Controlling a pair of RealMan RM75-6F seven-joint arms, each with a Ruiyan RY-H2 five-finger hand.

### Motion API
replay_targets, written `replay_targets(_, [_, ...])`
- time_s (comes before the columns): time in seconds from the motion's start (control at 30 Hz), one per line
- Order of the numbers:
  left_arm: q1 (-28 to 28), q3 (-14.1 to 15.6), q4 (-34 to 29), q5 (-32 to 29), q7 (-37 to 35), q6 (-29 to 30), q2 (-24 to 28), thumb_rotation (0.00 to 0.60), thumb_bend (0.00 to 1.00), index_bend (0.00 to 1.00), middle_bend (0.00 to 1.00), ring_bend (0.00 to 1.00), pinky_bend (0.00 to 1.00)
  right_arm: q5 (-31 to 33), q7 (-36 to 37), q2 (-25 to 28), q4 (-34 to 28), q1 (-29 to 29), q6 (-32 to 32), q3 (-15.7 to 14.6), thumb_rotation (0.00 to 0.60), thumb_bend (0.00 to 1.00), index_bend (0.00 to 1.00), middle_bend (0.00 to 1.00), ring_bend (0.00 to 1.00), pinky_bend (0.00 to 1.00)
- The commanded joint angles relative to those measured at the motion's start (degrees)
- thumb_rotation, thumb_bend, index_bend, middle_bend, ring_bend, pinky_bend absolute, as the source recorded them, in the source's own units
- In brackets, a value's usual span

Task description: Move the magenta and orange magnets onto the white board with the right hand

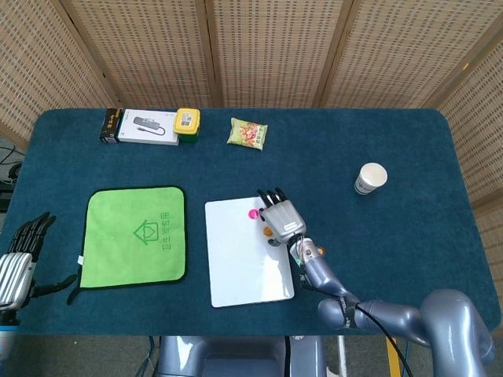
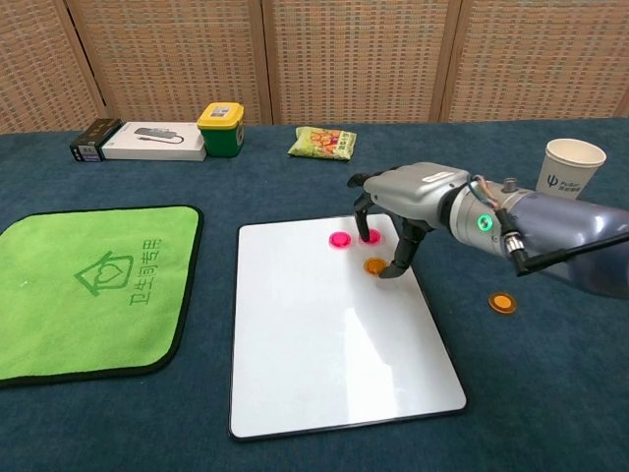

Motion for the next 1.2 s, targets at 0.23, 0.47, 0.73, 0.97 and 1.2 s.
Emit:
replay_targets(0.23, [-0.1, 0.21, -0.05, 0.45, 0.17, -0.13, 0.01, 0.6, 0.03, 0.0, 0.0, 0.0, 0.0, -8.08, 5.97, 15.2, -11.31, -9.22, 4.31, -8.21, 0.6, 0.35, 0.4, 0.0, 0.0, 0.0])
replay_targets(0.47, [-0.17, 0.2, -0.19, 0.7, 0.6, -0.03, -0.18, 0.6, 0.03, 0.0, 0.0, 0.0, 0.0, -11.95, 11.79, 17.26, -10.66, -12.94, 4.89, -10.81, 0.6, 0.35, 0.4, 0.0, 0.0, 0.0])
replay_targets(0.73, [-0.17, 0.16, -0.19, 0.72, 1.02, 0.1, -0.39, 0.6, 0.03, 0.0, 0.0, 0.0, 0.0, -16.59, 17.81, 15.56, -7.35, -15.63, 4.83, -11.84, 0.6, 0.35, 0.4, 0.0, 0.0, 0.0])
replay_targets(0.97, [-0.11, 0.12, -0.11, 0.51, 0.79, 0.11, -0.35, 0.6, 0.03, 0.0, 0.0, 0.0, 0.0, -18.75, 18.54, 13.4, -4.73, -16.21, 4.45, -11.68, 0.6, 0.35, 0.4, 0.0, 0.0, 0.0])
replay_targets(1.2, [-0.09, 0.15, -0.17, 0.49, 0.54, 0.09, -0.26, 0.6, 0.03, 0.0, 0.0, 0.0, 0.0, -19.11, 18.74, 12.07, -3.09, -16.56, 3.74, -10.84, 0.6, 0.35, 0.4, 0.0, 0.0, 0.0])
